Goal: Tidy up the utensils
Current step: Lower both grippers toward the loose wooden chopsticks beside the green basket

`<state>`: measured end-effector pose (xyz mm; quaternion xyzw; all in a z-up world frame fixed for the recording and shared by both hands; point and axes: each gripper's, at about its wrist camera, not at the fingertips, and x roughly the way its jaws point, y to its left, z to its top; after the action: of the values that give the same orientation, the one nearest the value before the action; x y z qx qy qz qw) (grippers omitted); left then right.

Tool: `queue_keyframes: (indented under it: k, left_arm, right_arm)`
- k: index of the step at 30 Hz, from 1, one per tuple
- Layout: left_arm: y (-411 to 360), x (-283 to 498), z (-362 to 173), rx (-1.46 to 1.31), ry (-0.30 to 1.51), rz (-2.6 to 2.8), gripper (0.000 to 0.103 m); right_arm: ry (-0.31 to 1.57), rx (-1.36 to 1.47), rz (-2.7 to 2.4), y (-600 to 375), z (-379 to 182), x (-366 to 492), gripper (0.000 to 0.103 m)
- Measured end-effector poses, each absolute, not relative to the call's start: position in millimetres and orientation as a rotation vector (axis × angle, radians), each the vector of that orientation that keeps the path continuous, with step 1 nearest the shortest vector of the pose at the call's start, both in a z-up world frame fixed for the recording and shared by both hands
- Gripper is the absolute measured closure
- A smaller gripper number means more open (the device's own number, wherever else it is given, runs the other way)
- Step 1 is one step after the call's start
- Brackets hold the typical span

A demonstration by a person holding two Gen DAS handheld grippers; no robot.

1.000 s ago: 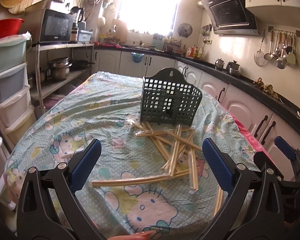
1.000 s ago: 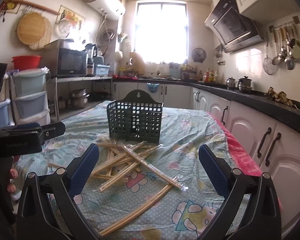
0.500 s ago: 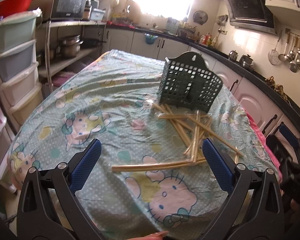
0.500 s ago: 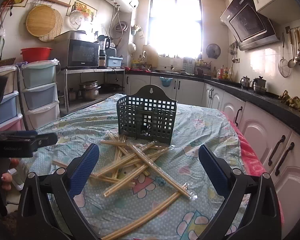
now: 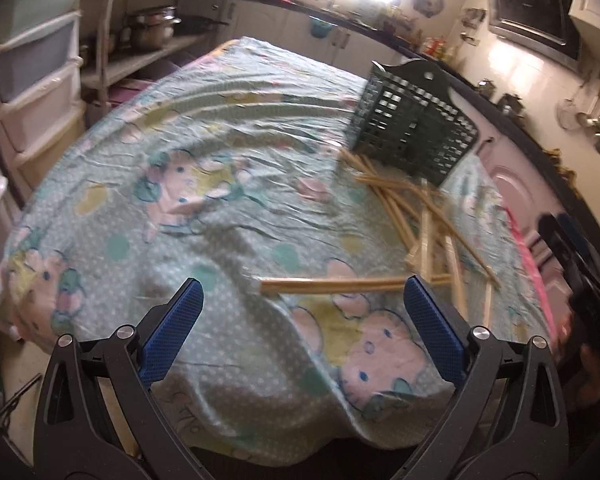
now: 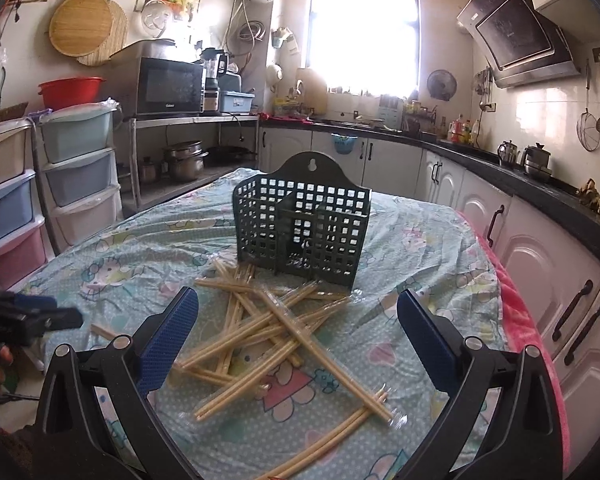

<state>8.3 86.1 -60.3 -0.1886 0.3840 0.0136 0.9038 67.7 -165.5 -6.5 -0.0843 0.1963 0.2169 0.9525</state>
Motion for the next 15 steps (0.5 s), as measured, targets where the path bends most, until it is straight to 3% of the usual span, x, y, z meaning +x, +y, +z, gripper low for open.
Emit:
queue_keyframes:
  k: [5, 8, 15]
  left_arm:
    - [77.7, 14.9, -66.3, -0.453, 0.859, -0.050, 0.031]
    - [73.4, 22.4, -76.1, -0.518, 0.912, -0.100, 0.036]
    - [73.6, 40.3, -90.3, -0.633, 0.963, -0.120, 0.037]
  right_arm:
    - [0.384, -0.186, 0.420, -164.2, -4.4, 79.0, 0.006]
    - [0.388, -0.203, 0.418, -162.5, -4.3, 87.1, 0.006]
    - [0.503, -0.321, 0.508, -142.0, -17.9, 115.8, 0.007]
